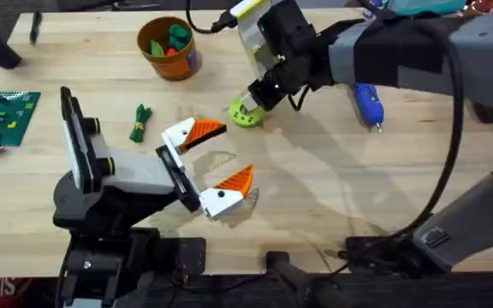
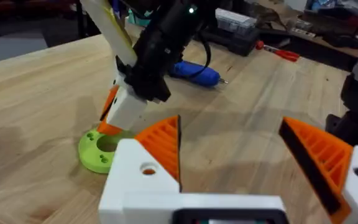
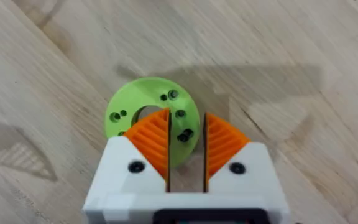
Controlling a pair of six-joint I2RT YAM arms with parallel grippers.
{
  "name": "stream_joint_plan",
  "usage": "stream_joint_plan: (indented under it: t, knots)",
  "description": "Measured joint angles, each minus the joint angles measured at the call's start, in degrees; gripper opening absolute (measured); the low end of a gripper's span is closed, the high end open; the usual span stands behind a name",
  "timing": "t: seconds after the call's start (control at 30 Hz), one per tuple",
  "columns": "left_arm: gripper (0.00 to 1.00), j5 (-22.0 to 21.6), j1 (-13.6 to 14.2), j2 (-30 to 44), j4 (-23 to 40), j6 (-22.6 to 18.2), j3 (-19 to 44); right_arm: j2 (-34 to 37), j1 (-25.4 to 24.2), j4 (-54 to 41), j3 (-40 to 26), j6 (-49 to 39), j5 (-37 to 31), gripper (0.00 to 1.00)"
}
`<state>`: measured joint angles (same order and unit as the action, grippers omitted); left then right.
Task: Pick up the gripper from the table and insert it into the empty holder that is missing its gripper. Then pick up a screw, insert it into the mounting hole, and use the screwdriver to tighten it. Finally, clean up the table by picking up the vegetable and placing it into the bucket.
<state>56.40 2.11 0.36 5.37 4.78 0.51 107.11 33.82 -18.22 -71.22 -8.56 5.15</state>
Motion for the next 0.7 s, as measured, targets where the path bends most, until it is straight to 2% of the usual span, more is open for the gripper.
stream_joint_plan:
  t: [0.47,0.7]
  knots:
    - [0.987,0.0,0.0,0.0,0.0,0.0,0.0,0.0,0.9,-0.19,-0.02,0.0,-1.3,0.244]
    - [0.987,-0.02,0.0,0.0,-0.01,0.0,0.0,0.0,0.9,-1.09,-0.02,0.0,-1.86,0.209]
